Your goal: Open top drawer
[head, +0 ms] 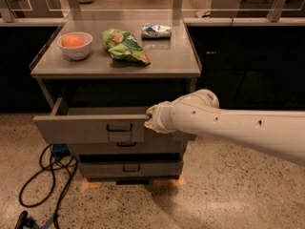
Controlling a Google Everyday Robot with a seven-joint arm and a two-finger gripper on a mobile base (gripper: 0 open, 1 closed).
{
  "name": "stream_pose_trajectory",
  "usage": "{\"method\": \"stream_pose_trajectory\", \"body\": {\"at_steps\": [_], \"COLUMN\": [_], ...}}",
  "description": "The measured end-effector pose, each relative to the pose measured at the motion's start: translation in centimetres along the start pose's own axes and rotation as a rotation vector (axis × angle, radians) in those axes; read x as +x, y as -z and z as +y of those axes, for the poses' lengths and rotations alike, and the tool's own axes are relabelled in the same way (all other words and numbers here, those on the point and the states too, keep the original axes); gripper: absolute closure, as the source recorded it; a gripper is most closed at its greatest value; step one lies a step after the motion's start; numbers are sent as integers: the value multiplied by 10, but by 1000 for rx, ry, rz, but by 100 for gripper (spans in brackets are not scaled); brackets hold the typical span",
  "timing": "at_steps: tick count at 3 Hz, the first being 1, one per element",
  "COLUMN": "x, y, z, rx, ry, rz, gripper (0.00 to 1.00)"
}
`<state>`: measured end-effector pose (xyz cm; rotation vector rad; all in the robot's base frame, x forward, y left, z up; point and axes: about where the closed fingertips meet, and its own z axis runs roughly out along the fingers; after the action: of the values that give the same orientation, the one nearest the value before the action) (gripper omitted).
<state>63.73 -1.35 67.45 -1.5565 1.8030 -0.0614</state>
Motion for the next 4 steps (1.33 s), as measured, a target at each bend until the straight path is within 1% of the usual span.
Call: {"method": "stream_pose_trajectory", "body": {"at_steps": [1, 2, 3, 4], "x": [-4, -6, -6, 3], "y": [2, 7, 8, 11], "z": [0, 0, 0, 17], "rx": [0, 17, 17, 19], "ry": [0, 1, 1, 4], "rz": [0, -2, -2, -1], "gripper": [100, 100, 100, 100]}}
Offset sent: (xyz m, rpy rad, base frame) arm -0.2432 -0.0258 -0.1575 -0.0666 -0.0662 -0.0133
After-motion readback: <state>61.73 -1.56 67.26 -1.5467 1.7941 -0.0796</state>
